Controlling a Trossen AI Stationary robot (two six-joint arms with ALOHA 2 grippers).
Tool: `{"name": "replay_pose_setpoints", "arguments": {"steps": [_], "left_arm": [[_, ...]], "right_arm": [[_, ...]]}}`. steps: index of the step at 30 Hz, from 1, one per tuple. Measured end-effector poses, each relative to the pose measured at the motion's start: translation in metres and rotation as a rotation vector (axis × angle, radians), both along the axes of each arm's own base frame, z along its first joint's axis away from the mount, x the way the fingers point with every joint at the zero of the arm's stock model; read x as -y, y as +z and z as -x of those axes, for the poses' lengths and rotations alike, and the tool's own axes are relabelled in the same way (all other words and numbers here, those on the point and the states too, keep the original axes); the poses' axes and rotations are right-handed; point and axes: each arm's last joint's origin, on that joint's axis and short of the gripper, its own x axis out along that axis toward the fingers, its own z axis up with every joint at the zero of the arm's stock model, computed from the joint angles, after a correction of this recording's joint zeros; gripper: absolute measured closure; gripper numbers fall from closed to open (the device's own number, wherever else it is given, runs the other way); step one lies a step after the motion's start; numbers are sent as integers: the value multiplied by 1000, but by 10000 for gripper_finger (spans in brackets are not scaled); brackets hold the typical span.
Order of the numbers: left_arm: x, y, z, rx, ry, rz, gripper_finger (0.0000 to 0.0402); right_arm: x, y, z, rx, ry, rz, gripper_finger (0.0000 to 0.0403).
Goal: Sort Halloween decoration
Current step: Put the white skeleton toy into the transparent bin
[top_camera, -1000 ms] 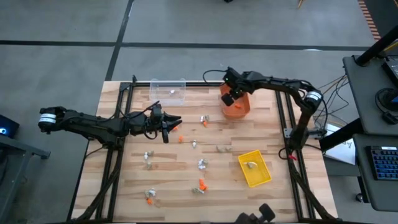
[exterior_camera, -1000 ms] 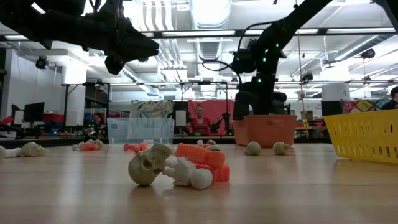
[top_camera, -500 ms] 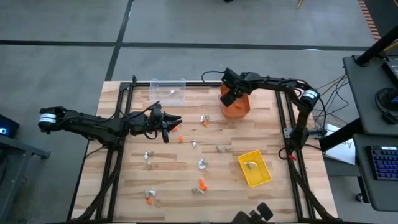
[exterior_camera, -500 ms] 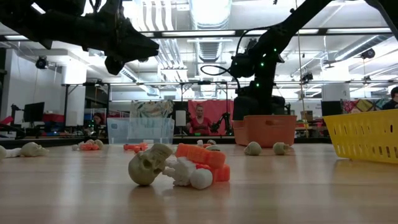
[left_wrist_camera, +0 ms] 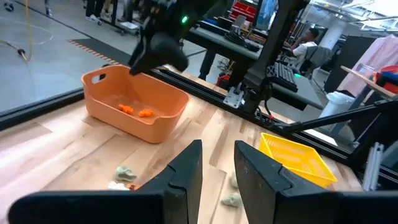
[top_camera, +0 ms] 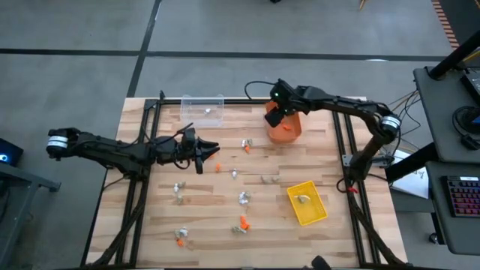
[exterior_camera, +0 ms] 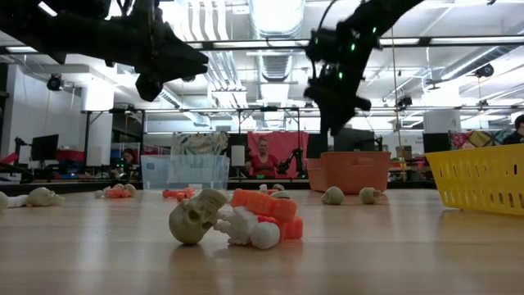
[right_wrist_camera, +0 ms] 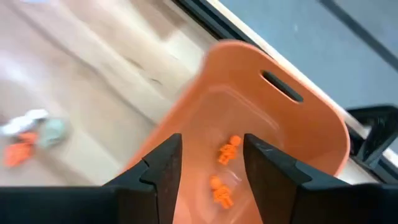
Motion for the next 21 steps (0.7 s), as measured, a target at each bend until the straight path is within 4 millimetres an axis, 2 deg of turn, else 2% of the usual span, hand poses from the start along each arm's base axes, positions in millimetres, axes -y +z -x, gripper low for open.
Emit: {"name": "replay_pose_setpoints", "arguments": {"steps": [7,11,16,21], "left_arm": [[10,0,0,11,-39,44,326],[16,-4,-5,18,-62,71,326],[22,-14,-19,48,-84,109,326],[24,-30,-33,33,-76,165,326]], "right_arm": [[-50,36,-4,99,138,60,250],[-82,47,-4,137,234,73,250],[-117,47,-2,147,343,66,250],[-145,35,3,127,412,35,254]]}}
